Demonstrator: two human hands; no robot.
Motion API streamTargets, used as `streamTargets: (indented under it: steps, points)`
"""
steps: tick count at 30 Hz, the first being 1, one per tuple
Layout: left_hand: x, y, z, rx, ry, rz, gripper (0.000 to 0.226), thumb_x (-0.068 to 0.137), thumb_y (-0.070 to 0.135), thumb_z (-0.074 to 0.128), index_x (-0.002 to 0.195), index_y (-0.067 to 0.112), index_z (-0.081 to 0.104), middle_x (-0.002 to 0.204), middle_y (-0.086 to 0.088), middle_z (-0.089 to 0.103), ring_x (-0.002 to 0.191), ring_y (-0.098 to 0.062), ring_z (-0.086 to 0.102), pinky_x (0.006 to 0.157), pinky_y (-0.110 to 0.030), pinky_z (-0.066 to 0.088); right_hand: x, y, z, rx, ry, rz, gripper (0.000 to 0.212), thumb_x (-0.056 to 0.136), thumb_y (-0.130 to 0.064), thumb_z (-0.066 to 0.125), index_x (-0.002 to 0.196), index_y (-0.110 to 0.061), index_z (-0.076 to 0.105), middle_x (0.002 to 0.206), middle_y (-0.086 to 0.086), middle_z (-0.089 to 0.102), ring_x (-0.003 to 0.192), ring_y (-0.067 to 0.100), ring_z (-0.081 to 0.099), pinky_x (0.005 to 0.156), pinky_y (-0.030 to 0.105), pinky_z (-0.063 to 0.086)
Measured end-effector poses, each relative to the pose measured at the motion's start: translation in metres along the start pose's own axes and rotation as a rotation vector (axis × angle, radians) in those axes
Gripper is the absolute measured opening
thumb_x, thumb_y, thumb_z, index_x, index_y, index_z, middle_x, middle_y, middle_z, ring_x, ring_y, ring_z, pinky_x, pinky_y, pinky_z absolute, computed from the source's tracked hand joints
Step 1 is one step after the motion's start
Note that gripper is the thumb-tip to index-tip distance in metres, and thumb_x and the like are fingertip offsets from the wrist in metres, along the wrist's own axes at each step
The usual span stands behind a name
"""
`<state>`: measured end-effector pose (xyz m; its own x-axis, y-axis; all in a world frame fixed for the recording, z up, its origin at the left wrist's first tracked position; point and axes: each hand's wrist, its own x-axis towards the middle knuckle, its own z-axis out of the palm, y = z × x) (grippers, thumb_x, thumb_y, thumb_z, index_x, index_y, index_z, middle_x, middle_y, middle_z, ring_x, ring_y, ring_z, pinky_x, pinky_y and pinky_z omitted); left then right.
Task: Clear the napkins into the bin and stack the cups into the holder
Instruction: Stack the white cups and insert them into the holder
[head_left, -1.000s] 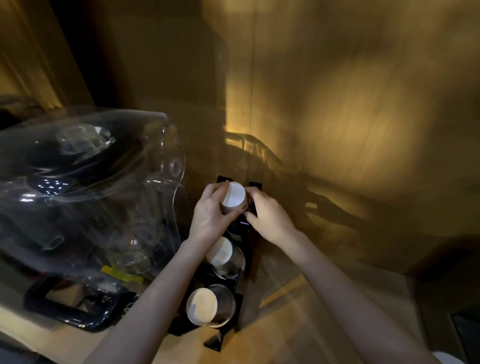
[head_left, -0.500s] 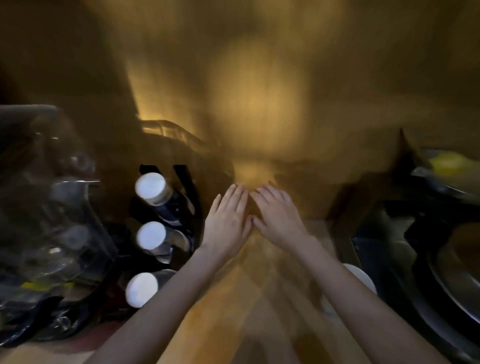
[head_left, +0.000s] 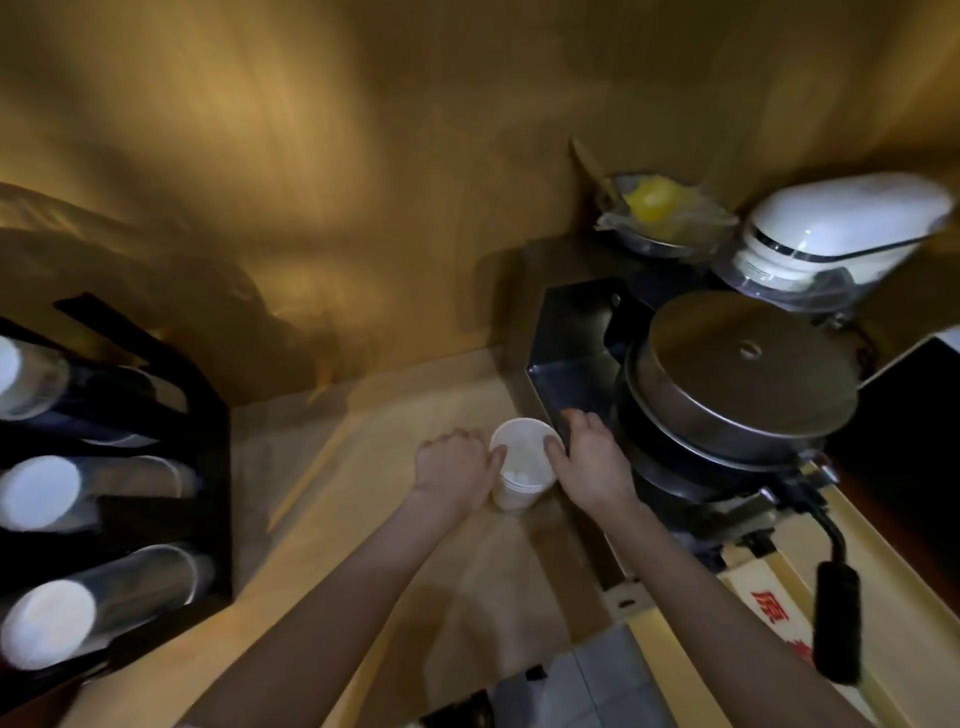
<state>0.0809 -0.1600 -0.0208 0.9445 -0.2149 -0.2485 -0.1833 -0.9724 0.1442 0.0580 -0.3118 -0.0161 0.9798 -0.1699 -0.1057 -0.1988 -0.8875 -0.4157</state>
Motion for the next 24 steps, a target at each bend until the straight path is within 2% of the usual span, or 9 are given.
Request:
streamTargets:
  steps: [3,8,10,13,15,17,18,21,24]
  points:
    - [0.001,0.006,0.007,-0.082,-0.08,-0.025,0.047,0.097,0.039,0.031,0.113,0.004,0.059,0.12,-0.019,0.062,0.111,-0.035,0.058,0.088,-0.037,0.046,0.0,0.012,0.006,0.21,-0.09,0.203,0.037,0.091,-0.027,0.049,0.118,-0.003,0.049,0.12,0.025,0.058,0.11,0.04,0.055,0.092,0.041,0.046]
    - [0.002,-0.003,0.013,-0.356,-0.152,-0.014,0.047,0.097,0.03,0.035,0.095,-0.006,0.065,0.106,-0.027,0.067,0.101,-0.038,0.061,0.087,-0.04,0.048,0.0,0.013,0.017,0.405,-0.135,0.288,0.028,0.087,-0.017,0.052,0.104,0.003,0.061,0.104,0.031,0.066,0.096,0.041,0.063,0.086,0.046,0.052]
    - [0.001,-0.012,0.014,-0.537,-0.175,-0.042,0.045,0.097,0.026,0.039,0.083,-0.007,0.067,0.095,-0.029,0.07,0.092,-0.035,0.065,0.083,-0.037,0.05,0.0,0.007,0.018,0.462,-0.12,0.302,0.026,0.085,-0.015,0.053,0.102,0.002,0.062,0.101,0.031,0.067,0.093,0.041,0.064,0.084,0.048,0.053]
    - [-0.006,-0.023,0.011,-0.909,-0.226,-0.205,0.043,0.095,0.032,0.041,0.066,0.007,0.061,0.061,-0.01,0.071,0.056,-0.017,0.065,0.055,-0.025,0.047,0.002,-0.004,0.016,0.496,-0.084,0.247,0.024,0.084,-0.014,0.054,0.1,0.0,0.064,0.098,0.022,0.069,0.095,0.038,0.063,0.083,0.043,0.051]
    - [-0.012,-0.035,0.004,-1.28,-0.314,-0.365,0.052,0.093,0.045,0.036,0.068,0.009,0.063,0.05,-0.003,0.07,0.047,-0.014,0.067,0.054,-0.023,0.048,0.002,-0.017,0.013,0.607,-0.058,0.211,0.022,0.084,-0.012,0.055,0.1,0.0,0.063,0.08,0.012,0.068,0.075,0.028,0.066,0.068,0.037,0.055]
    - [-0.02,-0.052,-0.002,-1.549,-0.409,-0.468,0.07,0.087,0.062,0.032,0.075,0.004,0.07,0.065,-0.012,0.075,0.062,-0.023,0.073,0.062,-0.029,0.054,-0.001,-0.034,0.012,0.734,-0.037,0.164,0.017,0.084,-0.01,0.055,0.098,-0.004,0.063,0.064,0.002,0.064,0.052,0.016,0.061,0.053,0.03,0.053]
    - [-0.026,-0.061,-0.007,-1.641,-0.482,-0.484,0.079,0.083,0.069,0.031,0.081,0.001,0.071,0.075,-0.015,0.076,0.07,-0.026,0.073,0.064,-0.031,0.056,-0.004,-0.044,0.011,0.779,-0.012,0.129,0.012,0.083,-0.01,0.056,0.092,-0.01,0.064,0.06,0.0,0.062,0.048,0.015,0.059,0.054,0.033,0.052]
    - [-0.048,-0.086,-0.021,-1.902,-0.662,-0.456,0.095,0.073,0.079,0.03,0.101,-0.004,0.068,0.095,-0.018,0.075,0.083,-0.027,0.073,0.064,-0.03,0.059,-0.018,-0.074,0.011,0.912,0.051,-0.029,0.02,0.084,-0.011,0.058,0.079,-0.03,0.06,0.066,-0.005,0.063,0.061,0.014,0.06,0.064,0.039,0.052]
    - [-0.077,-0.107,-0.038,-2.098,-0.665,-0.374,0.096,0.063,0.076,0.048,0.119,-0.001,0.058,0.104,-0.019,0.072,0.089,-0.028,0.073,0.065,-0.031,0.061,-0.039,-0.098,0.017,0.962,0.005,-0.234,0.025,0.087,-0.017,0.059,0.09,-0.042,0.06,0.081,-0.017,0.067,0.08,0.005,0.063,0.072,0.029,0.053]
